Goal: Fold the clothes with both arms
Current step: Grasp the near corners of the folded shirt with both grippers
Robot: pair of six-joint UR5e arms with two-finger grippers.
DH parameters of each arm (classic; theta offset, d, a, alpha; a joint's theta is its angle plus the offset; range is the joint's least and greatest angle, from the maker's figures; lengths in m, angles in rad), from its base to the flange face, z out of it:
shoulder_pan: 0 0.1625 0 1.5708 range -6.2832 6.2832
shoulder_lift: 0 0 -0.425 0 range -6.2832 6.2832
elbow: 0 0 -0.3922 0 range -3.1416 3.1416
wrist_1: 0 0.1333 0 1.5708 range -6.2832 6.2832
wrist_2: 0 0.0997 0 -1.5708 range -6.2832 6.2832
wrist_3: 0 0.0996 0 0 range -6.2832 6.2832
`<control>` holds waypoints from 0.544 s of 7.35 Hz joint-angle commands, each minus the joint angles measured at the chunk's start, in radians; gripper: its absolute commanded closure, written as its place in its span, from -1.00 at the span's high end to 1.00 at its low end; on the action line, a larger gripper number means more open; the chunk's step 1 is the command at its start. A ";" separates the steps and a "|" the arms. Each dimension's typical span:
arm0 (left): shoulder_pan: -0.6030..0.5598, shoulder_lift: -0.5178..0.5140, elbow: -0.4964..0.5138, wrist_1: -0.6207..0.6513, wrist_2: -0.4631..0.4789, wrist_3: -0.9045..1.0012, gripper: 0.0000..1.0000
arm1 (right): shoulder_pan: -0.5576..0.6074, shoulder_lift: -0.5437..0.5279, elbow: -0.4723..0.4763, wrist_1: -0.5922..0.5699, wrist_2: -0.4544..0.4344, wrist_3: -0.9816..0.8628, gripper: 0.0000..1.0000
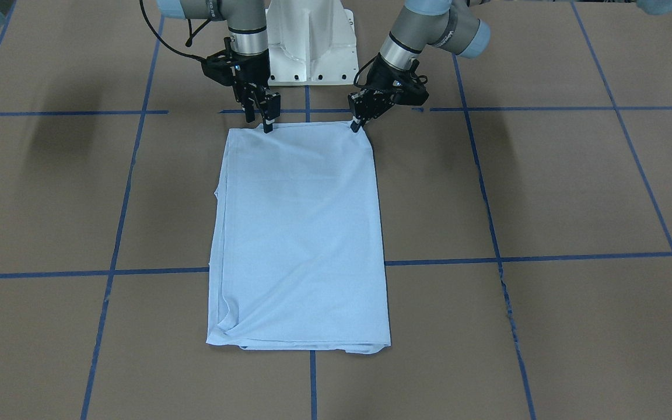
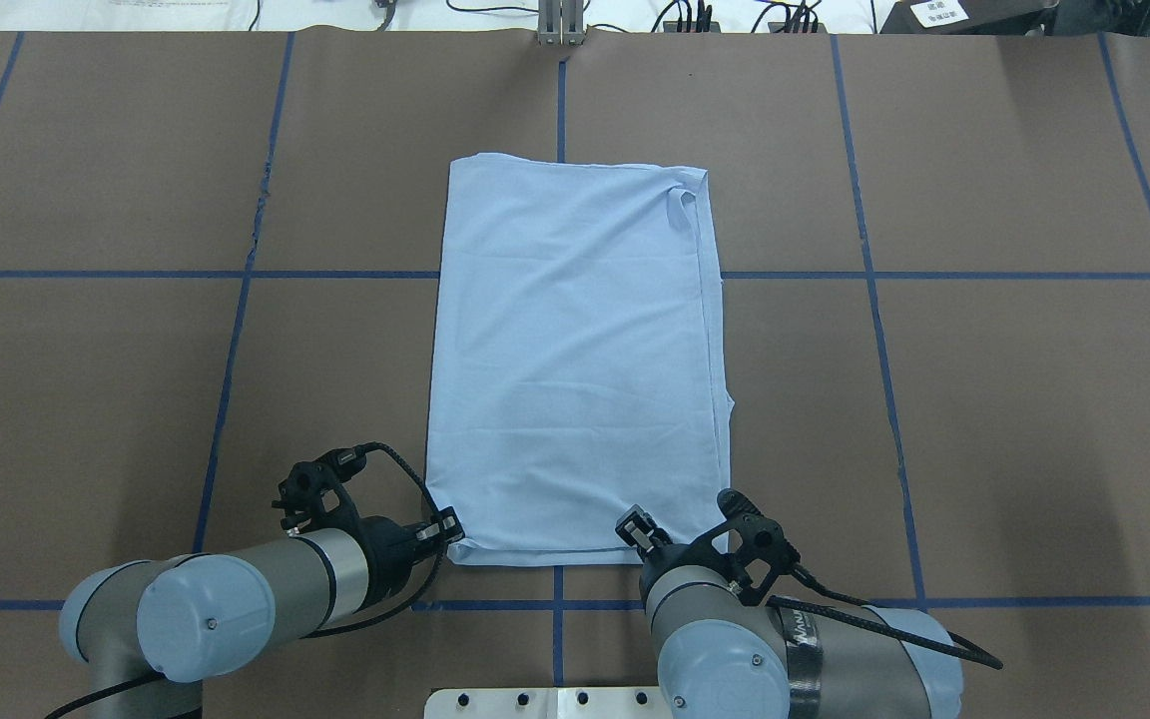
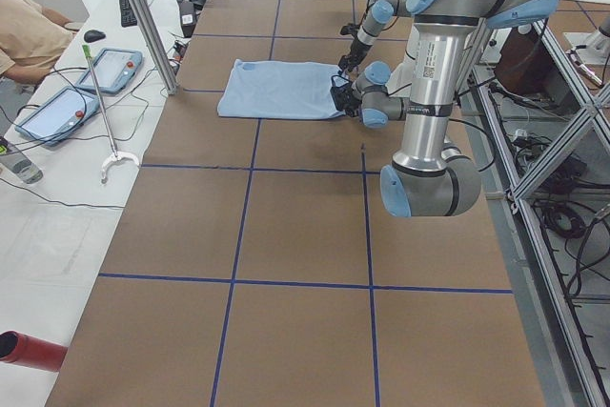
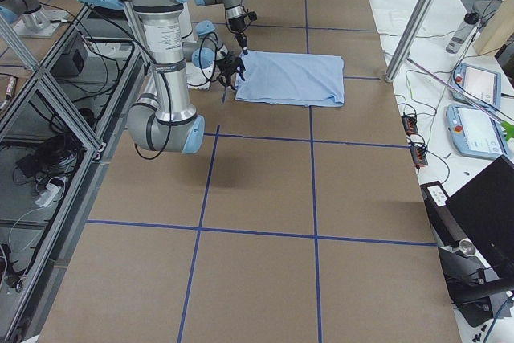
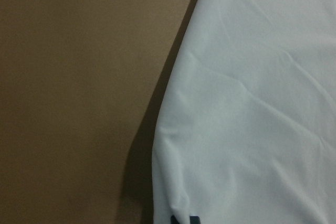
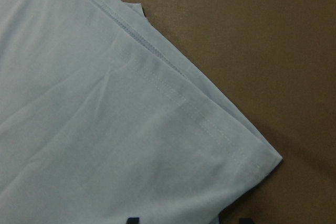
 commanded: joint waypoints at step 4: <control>-0.001 0.002 -0.003 0.000 0.000 0.002 -1.00 | 0.016 0.062 -0.073 -0.005 0.004 0.005 0.33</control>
